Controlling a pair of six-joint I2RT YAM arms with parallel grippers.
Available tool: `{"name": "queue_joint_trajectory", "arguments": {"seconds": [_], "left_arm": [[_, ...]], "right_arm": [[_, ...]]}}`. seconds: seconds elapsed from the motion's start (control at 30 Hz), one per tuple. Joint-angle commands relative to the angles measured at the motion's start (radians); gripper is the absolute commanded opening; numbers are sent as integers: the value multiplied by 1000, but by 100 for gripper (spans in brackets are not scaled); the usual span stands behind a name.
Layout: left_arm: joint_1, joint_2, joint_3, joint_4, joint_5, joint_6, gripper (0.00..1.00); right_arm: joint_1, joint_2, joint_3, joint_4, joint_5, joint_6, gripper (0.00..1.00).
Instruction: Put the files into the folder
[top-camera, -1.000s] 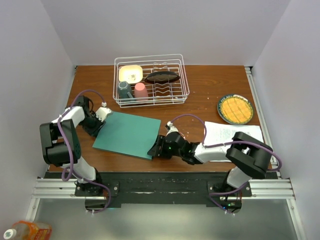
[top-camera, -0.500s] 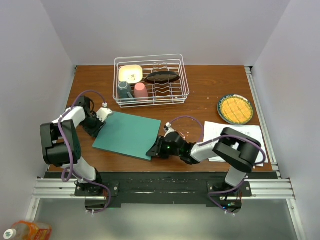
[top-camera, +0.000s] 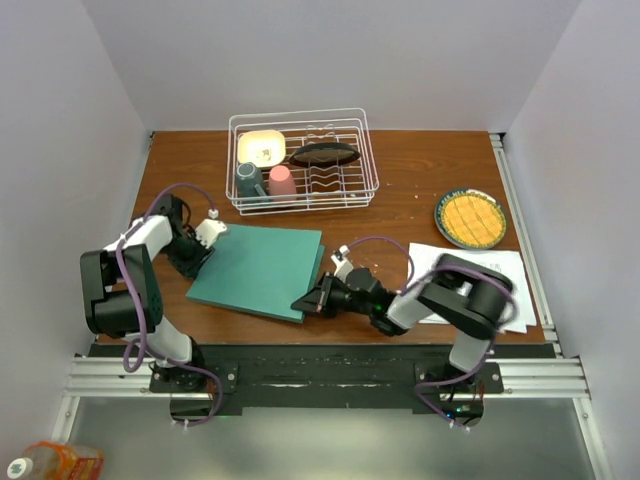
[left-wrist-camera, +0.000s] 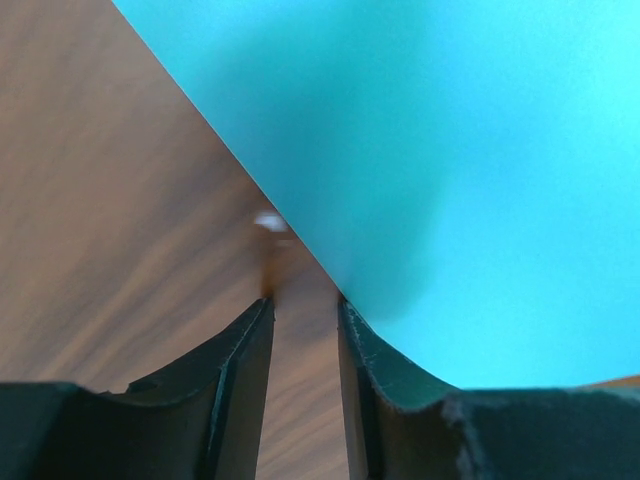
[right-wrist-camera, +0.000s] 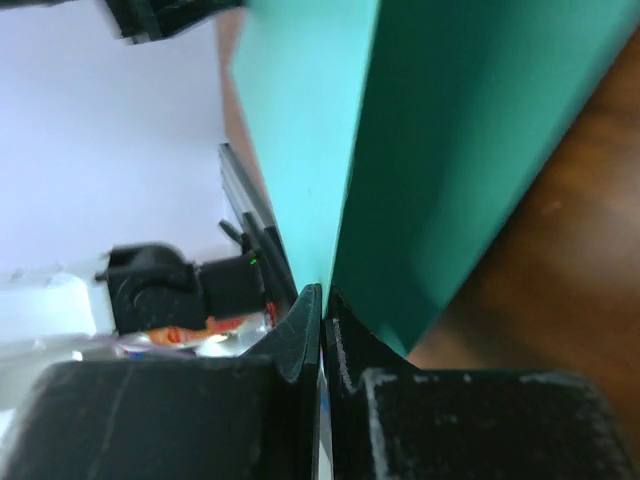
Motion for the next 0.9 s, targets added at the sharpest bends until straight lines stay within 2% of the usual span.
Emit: {"name": "queue_joint_trajectory", "arguments": {"seconds": [0.0, 0.07, 0.1, 0.13, 0.23, 0.3, 0.43, 0.5, 0.57, 0.6, 0.67, 0.77, 0.8, 0.87], "left_arm": [[-9, -76, 95, -146, 128, -65, 39], [9, -100, 184, -187, 175, -105, 41], [30, -105, 284, -189, 183, -180, 42], [44, -104, 335, -192, 188, -217, 43], [89, -62, 537, -249, 232, -334, 46], [113, -18, 657, -295, 258, -412, 47], [118, 22, 729, -361, 309, -441, 47], [117, 16, 719, -368, 314, -437, 47], [118, 7, 699, -370, 304, -431, 47], [118, 2, 691, -368, 301, -428, 47], [118, -5, 676, -371, 298, -417, 47], [117, -7, 676, -379, 298, -409, 46], [118, -7, 676, -382, 300, -406, 46], [118, -5, 682, -385, 304, -406, 46]], "right_arm": [[17, -423, 33, -414, 217, -247, 0], [102, -577, 143, -711, 400, -422, 0], [127, -633, 168, -895, 463, -453, 0], [156, -738, 185, -964, 574, -473, 0], [181, -901, 235, -1191, 693, -530, 0], [195, -957, 275, -1322, 768, -568, 0], [311, -1011, 363, -1530, 931, -625, 0], [368, -1003, 416, -1640, 1032, -633, 0], [461, -973, 476, -1711, 1107, -624, 0], [526, -953, 496, -1763, 1193, -628, 0], [580, -904, 571, -1808, 1267, -663, 0], [708, -714, 709, -1907, 1428, -743, 0], [772, -602, 744, -1973, 1463, -768, 0], [833, -467, 857, -2087, 1586, -741, 0]]}}
